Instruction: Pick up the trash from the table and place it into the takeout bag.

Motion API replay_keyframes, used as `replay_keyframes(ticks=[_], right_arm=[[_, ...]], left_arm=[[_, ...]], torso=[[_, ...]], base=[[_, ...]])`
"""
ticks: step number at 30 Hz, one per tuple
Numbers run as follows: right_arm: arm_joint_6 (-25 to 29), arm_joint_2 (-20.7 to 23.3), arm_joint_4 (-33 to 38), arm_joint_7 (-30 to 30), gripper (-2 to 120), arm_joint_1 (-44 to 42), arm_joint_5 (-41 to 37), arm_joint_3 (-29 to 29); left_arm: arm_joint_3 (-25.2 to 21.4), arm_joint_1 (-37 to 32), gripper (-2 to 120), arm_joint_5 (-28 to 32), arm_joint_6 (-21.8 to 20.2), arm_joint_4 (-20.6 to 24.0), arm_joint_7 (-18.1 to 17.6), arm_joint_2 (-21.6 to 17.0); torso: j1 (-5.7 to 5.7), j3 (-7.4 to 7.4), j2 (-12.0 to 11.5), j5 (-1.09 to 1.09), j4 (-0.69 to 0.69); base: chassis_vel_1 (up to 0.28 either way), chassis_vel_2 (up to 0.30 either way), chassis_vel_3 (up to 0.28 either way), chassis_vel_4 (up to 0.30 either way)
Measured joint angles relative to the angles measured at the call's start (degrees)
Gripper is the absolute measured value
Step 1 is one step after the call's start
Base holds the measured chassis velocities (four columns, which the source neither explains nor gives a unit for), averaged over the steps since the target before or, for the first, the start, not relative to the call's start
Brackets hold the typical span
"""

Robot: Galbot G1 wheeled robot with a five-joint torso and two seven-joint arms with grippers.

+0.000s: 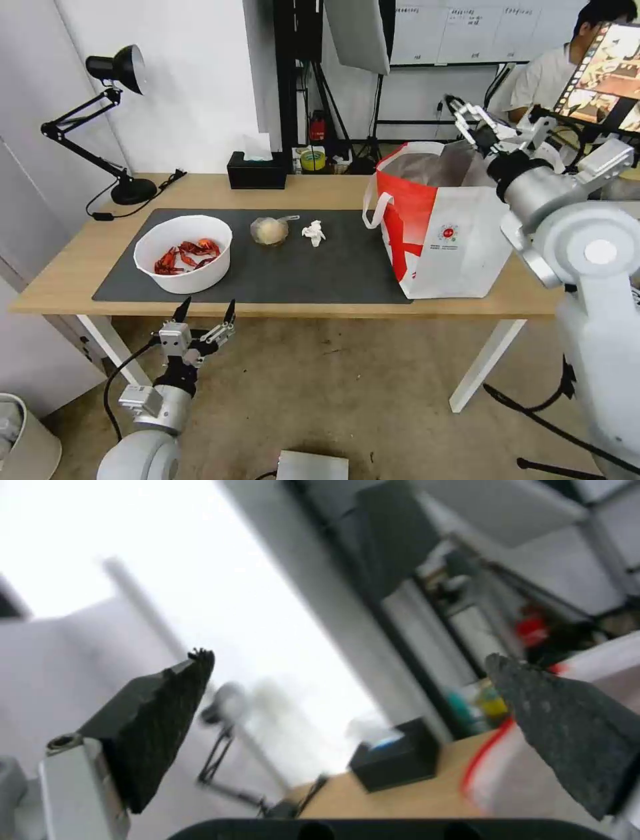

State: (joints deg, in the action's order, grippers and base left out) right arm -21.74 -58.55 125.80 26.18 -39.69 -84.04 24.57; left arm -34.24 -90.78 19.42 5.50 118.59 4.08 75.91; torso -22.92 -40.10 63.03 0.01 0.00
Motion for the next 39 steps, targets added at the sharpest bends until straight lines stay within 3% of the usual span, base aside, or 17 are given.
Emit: replay_keyframes(ticks=[3,9,17,26,31,39], right_arm=[[0.0,1.6,1.6,-3.9,100,-2.5,4.2,-1.8],[-0.1,6.3,4.4,-12.3,100,-11.3,22.9,-3.2],[3.0,10.5,9.1,-13.8,100,-27.9,42.8,2.4],[10.8,7.3,10.3,-14.2,100,-45.5,56.2,7.3],[20.8,3.4,7.4,-12.7,100,-53.6,64.5,4.4],[27.4,0.1,2.5,-10.6,100,-57.0,70.7,-0.4]], left_arm=[[-0.1,0.0,100,-0.5,0.3,0.0,0.0,0.0],[-0.3,-0.4,100,-1.6,1.2,-0.5,0.0,0.1],[-0.4,-0.5,100,-2.9,2.9,-1.9,0.1,0.9],[-0.6,-0.8,100,-4.0,4.2,-2.8,0.2,1.3],[-0.6,-1.1,100,-4.4,5.0,-3.0,0.2,1.6],[-0.8,-1.5,100,-4.4,5.7,-3.2,0.2,2.0]], torso=[[0.00,0.00,0.0,-0.01,0.00],[0.00,0.00,0.0,-0.02,0.00],[0.00,0.00,0.0,0.01,-0.01],[0.01,0.00,0.0,0.00,-0.01],[0.01,0.00,0.0,-0.01,-0.01],[0.01,0.00,0.0,0.00,-0.01]], base=[[0.000,0.000,0.000,0.000],[0.000,0.000,0.000,0.000],[0.000,0.000,0.000,0.000],[0.000,0.000,0.000,0.000],[0.000,0.000,0.000,0.000],[0.000,0.000,0.000,0.000]])
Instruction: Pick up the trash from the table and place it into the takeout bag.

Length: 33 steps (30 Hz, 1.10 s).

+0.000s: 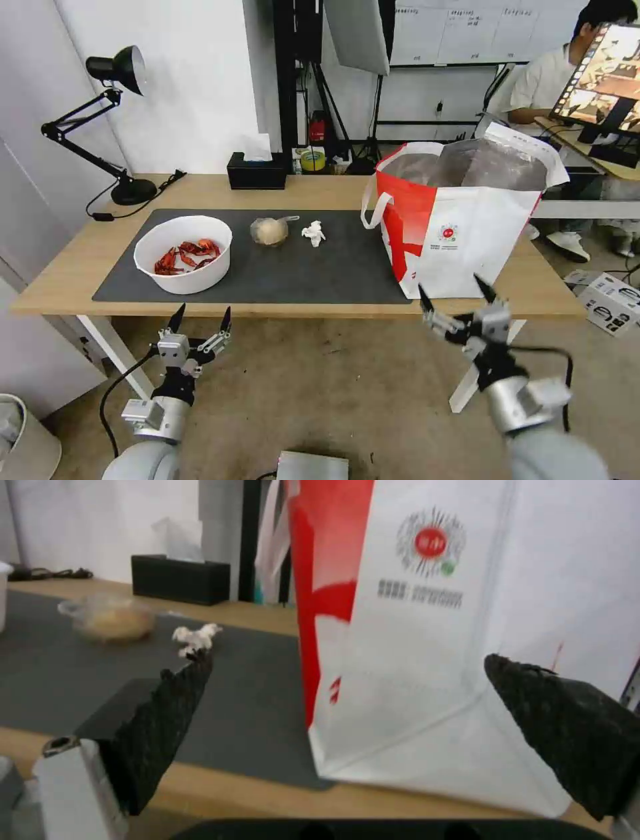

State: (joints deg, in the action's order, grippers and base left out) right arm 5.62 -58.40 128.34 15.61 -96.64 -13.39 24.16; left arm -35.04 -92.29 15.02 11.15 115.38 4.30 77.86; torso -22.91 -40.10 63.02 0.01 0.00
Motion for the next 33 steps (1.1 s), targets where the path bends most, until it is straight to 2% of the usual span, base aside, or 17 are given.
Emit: replay_keyframes(ticks=[7,15,27,33], right_arm=[[4.0,-2.2,-6.5,0.7,100,-0.1,2.5,-3.6],[5.2,-3.5,-9.7,1.0,99,-0.1,3.5,-5.4],[5.1,-4.0,-9.4,1.1,99,0.9,2.1,-6.8],[1.6,-3.0,-7.6,0.9,99,5.4,-2.1,-9.3]], left_arm=[[-0.2,-0.3,100,-0.2,0.6,-0.5,0.0,0.6],[-0.4,-0.8,100,-0.6,2.0,-1.2,0.0,1.1],[-0.7,-1.0,100,-0.8,2.4,-1.1,0.0,1.2],[-0.7,-1.0,100,-0.9,2.5,-1.1,0.0,1.3]], torso=[[-0.01,-0.01,0.0,-0.01,0.01],[-0.01,-0.01,0.0,-0.01,0.00],[-0.01,-0.01,0.0,0.00,0.00],[-0.01,-0.01,0.0,-0.01,0.00]], base=[[0.000,0.000,0.000,0.000],[0.000,0.000,0.000,0.000],[0.000,0.000,0.000,0.000],[0.000,0.000,0.000,0.000]])
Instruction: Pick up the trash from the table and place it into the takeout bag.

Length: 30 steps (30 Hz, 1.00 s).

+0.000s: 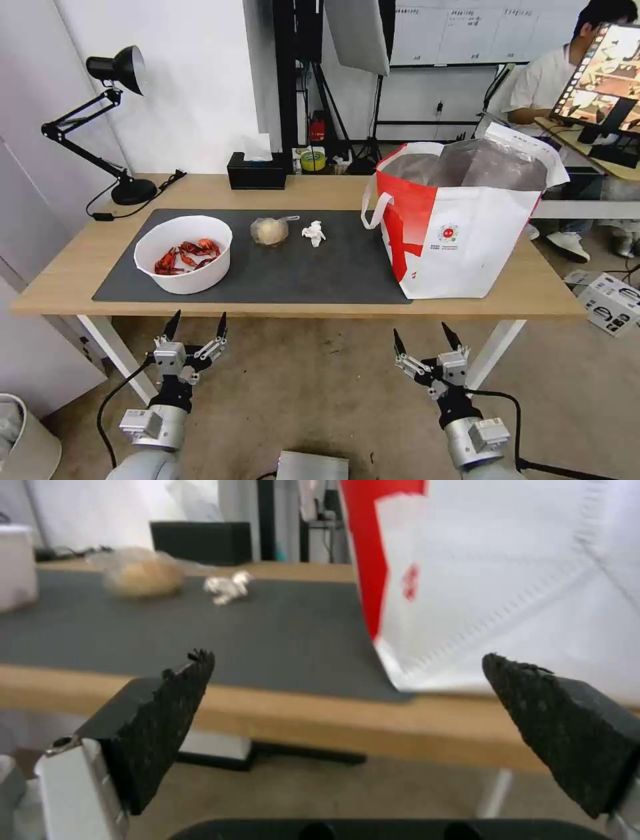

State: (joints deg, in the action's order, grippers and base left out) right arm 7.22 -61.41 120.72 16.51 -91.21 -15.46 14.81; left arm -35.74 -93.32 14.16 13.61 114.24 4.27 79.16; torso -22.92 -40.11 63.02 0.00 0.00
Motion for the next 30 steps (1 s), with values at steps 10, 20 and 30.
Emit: replay_keyframes(ticks=[10,20,30], right_arm=[[-7.3,1.0,-0.5,-0.8,99,8.9,-8.7,-3.4],[-14.5,1.1,-9.1,3.7,100,30.0,-18.4,-13.6],[-15.4,-4.1,-22.7,7.2,100,46.2,-22.2,-23.8]], left_arm=[[0.1,0.0,100,-0.4,0.0,-0.2,0.0,0.4],[0.2,0.5,100,-1.0,0.0,-1.1,0.0,1.1],[0.1,0.8,100,-1.1,0.0,-1.5,0.0,1.7]], torso=[[0.00,0.00,0.0,0.00,0.00],[0.00,-0.01,0.0,0.00,0.01],[-0.01,-0.01,0.0,0.01,0.00]], base=[[0.000,0.000,0.000,0.000],[0.000,0.000,0.000,0.000],[0.000,0.000,0.000,0.000]])
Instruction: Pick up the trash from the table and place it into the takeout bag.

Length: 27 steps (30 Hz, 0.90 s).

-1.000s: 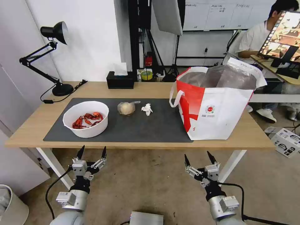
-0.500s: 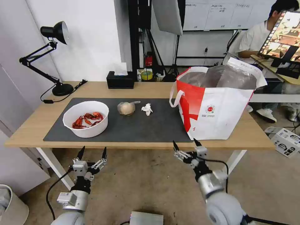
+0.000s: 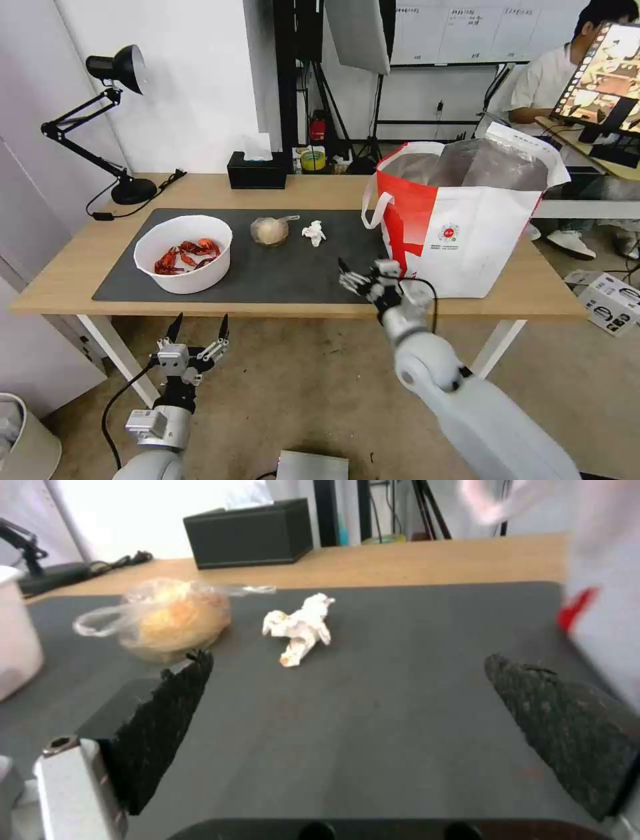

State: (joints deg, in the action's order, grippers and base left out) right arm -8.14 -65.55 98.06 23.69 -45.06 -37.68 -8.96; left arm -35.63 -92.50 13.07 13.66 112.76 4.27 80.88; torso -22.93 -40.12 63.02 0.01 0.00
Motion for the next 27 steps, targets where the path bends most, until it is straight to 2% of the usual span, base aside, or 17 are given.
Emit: replay_keyframes(ticks=[3,10,27], right_arm=[[0.0,-2.0,-5.8,0.8,100,5.7,-1.0,-2.8],[-0.8,-6.1,-13.5,2.5,100,14.3,-3.9,-6.1],[-2.1,-13.8,-29.2,3.1,100,23.0,-8.1,-10.3]], left_arm=[[-0.2,0.1,100,0.0,0.1,-0.2,0.0,0.1],[-0.4,0.1,100,0.0,0.4,-0.3,0.0,0.4],[-0.6,-0.2,100,0.1,0.6,0.3,0.0,0.5]], torso=[[0.00,0.00,0.0,0.00,0.00],[0.00,0.00,0.0,0.00,0.00],[0.00,0.01,0.0,0.00,0.00]], base=[[0.000,0.000,0.000,0.000],[0.000,0.000,0.000,0.000],[0.000,0.000,0.000,0.000]])
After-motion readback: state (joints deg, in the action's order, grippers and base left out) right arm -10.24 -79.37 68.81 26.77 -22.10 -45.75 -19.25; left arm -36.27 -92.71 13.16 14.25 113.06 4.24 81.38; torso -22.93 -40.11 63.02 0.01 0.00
